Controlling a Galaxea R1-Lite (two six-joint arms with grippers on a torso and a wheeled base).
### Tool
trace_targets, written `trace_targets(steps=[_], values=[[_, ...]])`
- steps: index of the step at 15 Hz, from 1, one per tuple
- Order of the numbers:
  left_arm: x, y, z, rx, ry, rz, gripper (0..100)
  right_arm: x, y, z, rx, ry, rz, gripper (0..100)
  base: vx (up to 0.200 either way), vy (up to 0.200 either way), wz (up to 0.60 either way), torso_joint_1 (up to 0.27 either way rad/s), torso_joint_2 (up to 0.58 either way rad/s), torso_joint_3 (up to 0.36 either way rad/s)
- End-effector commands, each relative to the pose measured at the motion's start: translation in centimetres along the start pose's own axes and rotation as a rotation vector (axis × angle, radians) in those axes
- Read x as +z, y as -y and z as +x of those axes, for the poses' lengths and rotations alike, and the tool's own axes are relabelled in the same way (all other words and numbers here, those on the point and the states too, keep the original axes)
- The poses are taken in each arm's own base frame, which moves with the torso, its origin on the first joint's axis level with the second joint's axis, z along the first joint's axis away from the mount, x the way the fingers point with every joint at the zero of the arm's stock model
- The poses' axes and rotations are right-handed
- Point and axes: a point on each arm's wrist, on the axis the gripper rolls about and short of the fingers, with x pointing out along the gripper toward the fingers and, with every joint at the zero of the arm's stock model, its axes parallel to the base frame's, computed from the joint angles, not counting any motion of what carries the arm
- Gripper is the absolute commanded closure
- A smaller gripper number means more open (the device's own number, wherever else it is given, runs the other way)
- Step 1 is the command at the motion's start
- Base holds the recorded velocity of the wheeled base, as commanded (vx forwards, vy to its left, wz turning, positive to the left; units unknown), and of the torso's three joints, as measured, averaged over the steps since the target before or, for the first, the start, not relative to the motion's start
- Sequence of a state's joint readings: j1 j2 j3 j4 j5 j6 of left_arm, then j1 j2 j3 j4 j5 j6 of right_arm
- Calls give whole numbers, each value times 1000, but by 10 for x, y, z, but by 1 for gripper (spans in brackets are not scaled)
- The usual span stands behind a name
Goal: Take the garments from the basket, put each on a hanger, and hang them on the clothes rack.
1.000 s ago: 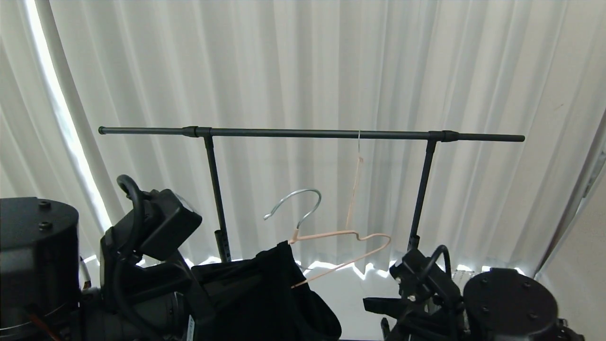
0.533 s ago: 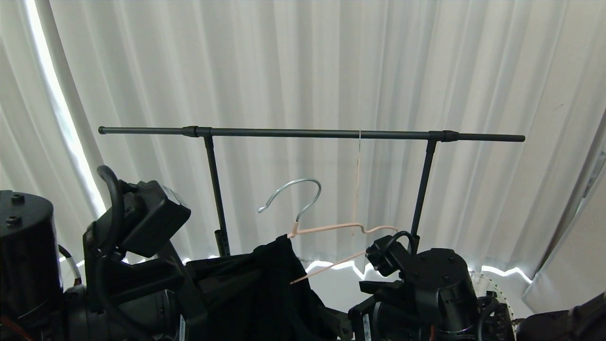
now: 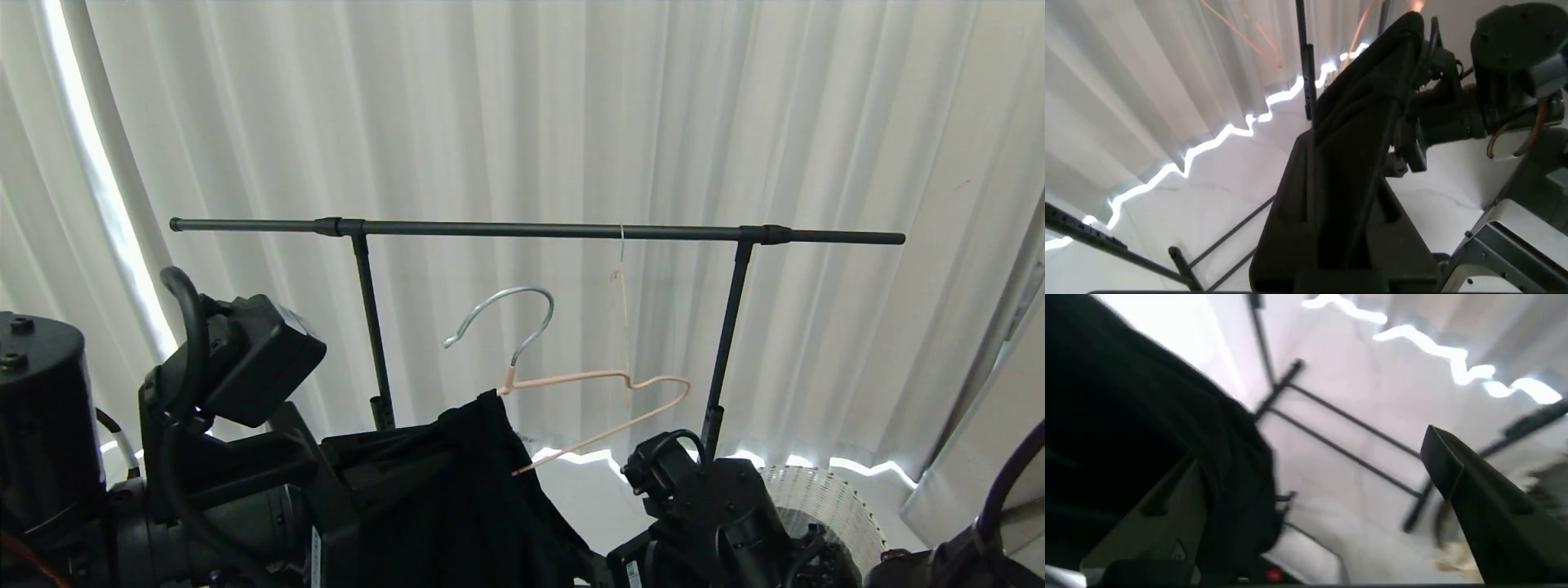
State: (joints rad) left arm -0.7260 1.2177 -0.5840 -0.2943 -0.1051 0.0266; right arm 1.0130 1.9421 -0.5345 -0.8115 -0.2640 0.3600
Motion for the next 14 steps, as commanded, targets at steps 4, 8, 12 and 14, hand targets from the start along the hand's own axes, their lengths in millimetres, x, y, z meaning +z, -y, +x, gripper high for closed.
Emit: trace_targets(steps=[4,8,12,14], values=[[-18,-4,0,57,-59,-13,100,7,47,-6,-189,24,17,0,0,0,0,0,0,0],[-31,-3,-1,49,-103,-17,100,33,84,-15,-307,107,3,0,0,0,0,0,0,0],[-49,-2,1,33,-176,-22,100,50,96,-28,-339,177,4,0,0,0,0,0,0,0],[-53,-2,3,13,-192,-27,100,56,95,-35,-333,209,3,0,0,0,0,0,0,0]])
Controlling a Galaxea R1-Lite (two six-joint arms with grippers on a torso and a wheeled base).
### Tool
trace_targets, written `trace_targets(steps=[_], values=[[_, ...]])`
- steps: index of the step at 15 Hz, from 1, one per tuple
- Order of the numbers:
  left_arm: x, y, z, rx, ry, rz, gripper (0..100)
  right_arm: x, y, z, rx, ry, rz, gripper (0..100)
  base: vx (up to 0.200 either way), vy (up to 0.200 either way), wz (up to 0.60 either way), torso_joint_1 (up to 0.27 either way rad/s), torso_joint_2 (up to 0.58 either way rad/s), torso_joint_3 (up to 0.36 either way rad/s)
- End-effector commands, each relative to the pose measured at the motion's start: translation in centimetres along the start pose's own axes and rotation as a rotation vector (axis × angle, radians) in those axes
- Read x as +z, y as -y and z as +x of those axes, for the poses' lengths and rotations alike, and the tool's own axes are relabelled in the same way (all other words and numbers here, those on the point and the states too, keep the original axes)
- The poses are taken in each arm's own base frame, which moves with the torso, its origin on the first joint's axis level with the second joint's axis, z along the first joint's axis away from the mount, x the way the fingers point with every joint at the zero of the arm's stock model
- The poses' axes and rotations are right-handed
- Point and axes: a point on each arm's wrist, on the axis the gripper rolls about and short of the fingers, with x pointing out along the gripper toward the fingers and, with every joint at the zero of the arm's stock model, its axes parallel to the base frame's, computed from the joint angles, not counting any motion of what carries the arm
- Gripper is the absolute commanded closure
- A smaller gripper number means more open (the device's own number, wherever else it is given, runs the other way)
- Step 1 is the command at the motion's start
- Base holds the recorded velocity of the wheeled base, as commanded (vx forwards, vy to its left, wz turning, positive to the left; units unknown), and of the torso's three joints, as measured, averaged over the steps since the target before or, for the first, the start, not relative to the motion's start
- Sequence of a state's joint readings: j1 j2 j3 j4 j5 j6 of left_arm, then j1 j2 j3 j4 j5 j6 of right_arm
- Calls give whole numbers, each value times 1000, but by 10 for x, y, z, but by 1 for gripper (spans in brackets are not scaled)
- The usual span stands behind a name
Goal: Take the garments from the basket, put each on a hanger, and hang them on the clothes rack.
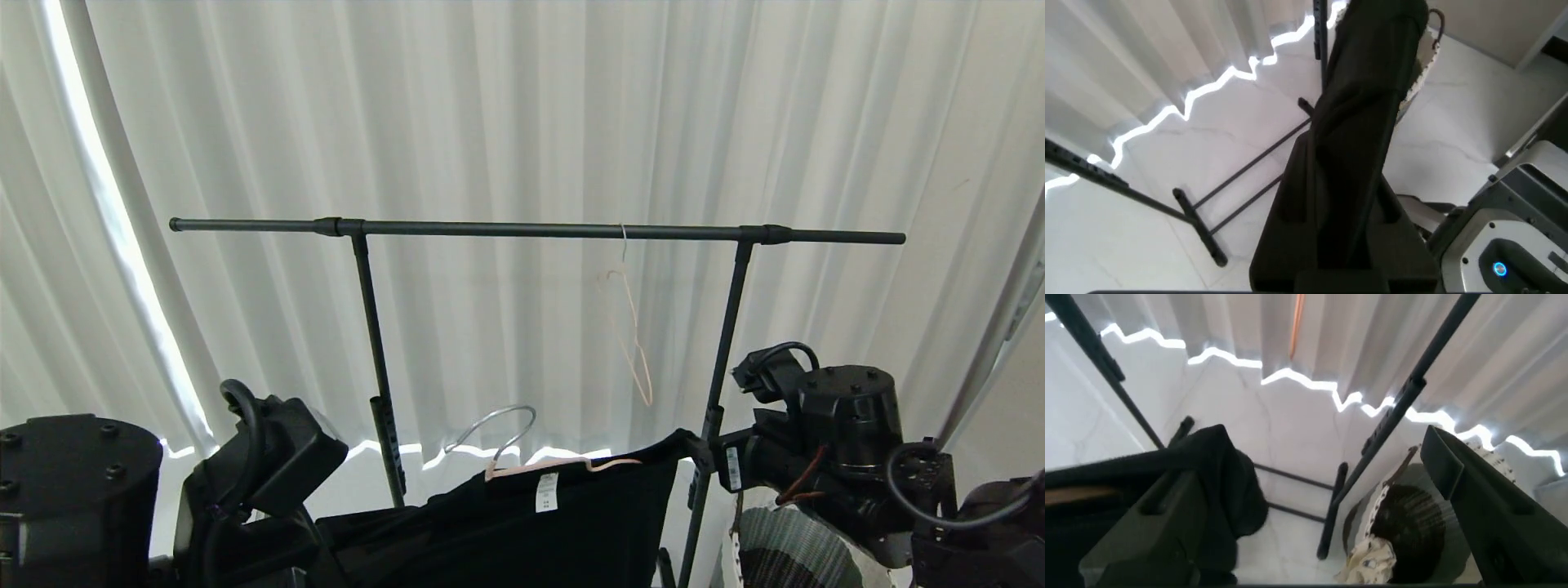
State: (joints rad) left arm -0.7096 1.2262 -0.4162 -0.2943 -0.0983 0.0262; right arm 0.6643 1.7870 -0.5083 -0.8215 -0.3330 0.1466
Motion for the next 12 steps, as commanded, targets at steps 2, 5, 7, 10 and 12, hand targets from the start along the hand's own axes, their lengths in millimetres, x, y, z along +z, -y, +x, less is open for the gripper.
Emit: trace_targets(steps=[2,5,7,10,12], values=[[2,0,3,-31,-2,-20,100,11,3,-10,3,47,11,0,0,0,0,0,0,0],[-4,0,8,-26,-42,-70,100,23,2,-18,28,101,-4,0,0,0,0,0,0,0],[-15,-4,17,29,-112,-85,100,30,4,-29,57,134,-40,0,0,0,0,0,0,0],[-3,-5,23,61,-86,-125,100,26,9,-51,146,104,-130,0,0,0,0,0,0,0],[6,-1,18,19,-41,-115,100,23,19,-61,259,35,-232,0,0,0,0,0,0,0]])
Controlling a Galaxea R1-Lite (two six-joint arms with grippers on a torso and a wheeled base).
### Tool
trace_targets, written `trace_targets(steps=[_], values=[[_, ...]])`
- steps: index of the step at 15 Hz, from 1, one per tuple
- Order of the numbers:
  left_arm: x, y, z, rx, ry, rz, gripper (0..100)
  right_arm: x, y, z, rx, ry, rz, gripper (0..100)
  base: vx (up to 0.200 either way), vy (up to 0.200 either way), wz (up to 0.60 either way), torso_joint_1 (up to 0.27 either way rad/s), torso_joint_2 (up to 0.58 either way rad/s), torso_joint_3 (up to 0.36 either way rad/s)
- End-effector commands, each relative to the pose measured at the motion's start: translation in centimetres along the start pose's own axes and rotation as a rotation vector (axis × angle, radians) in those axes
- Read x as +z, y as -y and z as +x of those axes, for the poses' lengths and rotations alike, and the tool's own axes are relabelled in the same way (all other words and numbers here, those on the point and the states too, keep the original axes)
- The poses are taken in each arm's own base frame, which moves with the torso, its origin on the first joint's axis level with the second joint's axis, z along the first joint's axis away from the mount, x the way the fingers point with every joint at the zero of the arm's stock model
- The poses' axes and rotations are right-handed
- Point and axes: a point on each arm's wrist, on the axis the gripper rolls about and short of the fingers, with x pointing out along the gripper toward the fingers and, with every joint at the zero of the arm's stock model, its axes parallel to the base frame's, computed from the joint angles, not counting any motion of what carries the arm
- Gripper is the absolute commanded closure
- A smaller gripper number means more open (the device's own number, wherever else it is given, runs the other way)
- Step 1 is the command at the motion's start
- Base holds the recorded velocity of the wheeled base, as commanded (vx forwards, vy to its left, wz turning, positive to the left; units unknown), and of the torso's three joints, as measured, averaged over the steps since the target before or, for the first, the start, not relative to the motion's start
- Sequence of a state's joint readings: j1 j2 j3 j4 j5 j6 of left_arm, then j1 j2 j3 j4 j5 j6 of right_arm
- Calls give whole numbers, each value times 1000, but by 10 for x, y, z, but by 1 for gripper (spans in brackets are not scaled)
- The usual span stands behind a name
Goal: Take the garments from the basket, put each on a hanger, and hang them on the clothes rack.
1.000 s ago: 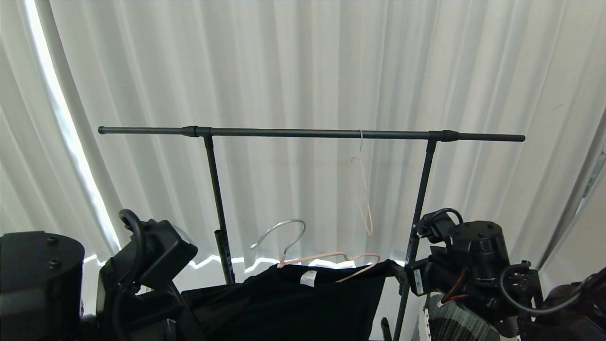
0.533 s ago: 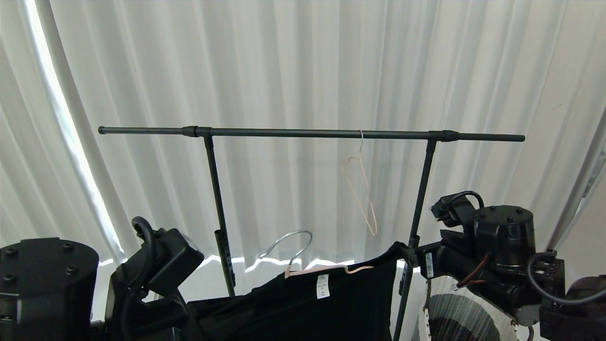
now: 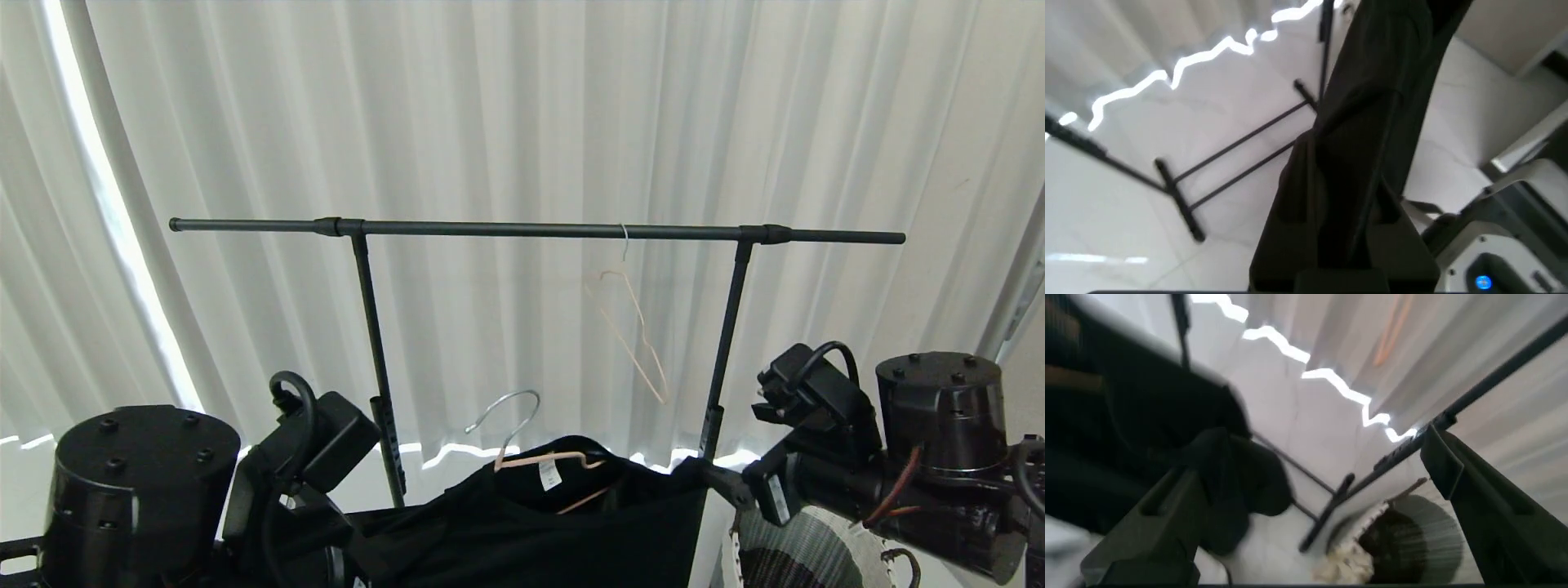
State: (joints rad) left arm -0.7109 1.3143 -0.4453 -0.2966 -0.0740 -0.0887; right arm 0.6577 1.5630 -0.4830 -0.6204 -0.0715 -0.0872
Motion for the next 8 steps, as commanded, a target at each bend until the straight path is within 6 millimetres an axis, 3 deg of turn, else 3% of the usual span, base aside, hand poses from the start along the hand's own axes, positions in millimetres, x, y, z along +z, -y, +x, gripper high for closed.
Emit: trace_targets(steps=[1,5,8], values=[[4,2,-5,-30,31,6,100,8,12,-16,13,29,-41,0,0,0,0,0,0,0],[4,4,-11,-60,45,9,100,8,24,-19,-10,14,-76,0,0,0,0,0,0,0],[3,4,-11,-62,43,9,100,13,21,-42,136,-20,-73,0,0,0,0,0,0,0]])
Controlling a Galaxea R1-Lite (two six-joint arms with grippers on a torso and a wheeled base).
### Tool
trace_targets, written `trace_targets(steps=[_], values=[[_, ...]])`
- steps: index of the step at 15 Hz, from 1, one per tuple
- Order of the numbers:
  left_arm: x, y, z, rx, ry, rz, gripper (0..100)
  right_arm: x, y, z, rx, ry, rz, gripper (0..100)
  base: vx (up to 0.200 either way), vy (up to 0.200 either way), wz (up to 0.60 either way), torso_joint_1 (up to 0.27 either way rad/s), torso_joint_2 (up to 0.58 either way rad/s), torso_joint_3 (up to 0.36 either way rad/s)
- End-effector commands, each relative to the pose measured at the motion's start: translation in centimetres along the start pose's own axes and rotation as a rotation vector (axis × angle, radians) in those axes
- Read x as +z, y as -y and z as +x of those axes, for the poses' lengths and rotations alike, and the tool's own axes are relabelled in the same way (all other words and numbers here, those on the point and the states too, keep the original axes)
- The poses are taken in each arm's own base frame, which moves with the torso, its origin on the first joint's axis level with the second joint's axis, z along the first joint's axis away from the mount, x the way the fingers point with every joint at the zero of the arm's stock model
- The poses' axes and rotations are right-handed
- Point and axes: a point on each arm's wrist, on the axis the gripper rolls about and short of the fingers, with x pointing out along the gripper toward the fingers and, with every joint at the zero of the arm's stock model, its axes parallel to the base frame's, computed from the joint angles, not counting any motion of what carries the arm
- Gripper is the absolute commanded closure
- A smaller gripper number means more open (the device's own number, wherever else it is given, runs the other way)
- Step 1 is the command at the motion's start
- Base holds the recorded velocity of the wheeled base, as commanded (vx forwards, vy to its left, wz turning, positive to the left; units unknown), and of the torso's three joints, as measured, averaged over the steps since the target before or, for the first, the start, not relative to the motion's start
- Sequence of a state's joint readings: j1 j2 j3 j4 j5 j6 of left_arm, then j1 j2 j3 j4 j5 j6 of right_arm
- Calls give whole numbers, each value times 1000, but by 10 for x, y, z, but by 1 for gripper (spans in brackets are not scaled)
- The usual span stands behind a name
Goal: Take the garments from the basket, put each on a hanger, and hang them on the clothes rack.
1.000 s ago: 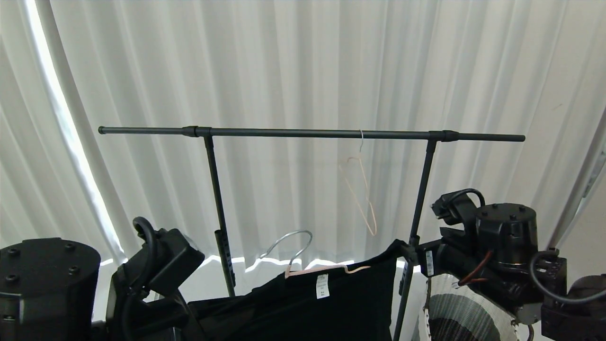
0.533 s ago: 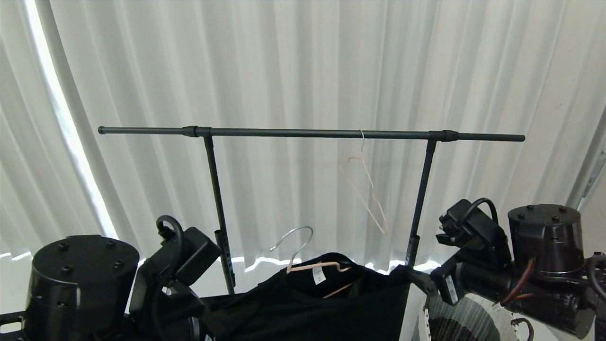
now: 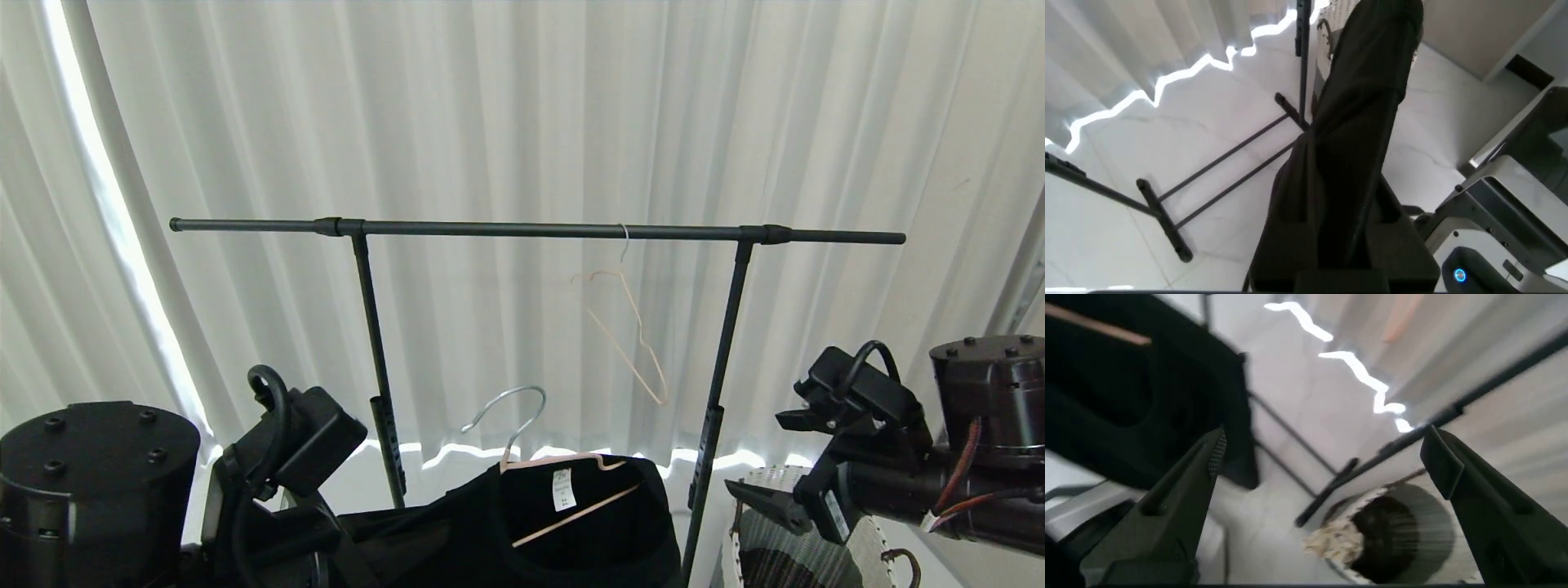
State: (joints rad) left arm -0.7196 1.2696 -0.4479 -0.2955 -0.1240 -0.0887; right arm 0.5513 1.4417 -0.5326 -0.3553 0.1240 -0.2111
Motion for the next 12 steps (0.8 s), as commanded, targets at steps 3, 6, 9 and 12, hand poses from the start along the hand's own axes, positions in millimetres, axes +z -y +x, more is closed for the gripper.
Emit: trace_targets(steps=[3,6,9,12], values=[[0,2,0,-11,1,5,100,14,-3,-27,96,67,-16,0,0,0,0,0,0,0],[6,20,1,-98,11,30,100,16,-17,-23,169,70,-144,0,0,0,0,0,0,0],[7,41,9,-190,-8,68,100,20,-38,-18,303,79,-274,0,0,0,0,0,0,0],[11,51,19,-224,7,131,100,19,-47,-18,366,75,-350,0,0,0,0,0,0,0]])
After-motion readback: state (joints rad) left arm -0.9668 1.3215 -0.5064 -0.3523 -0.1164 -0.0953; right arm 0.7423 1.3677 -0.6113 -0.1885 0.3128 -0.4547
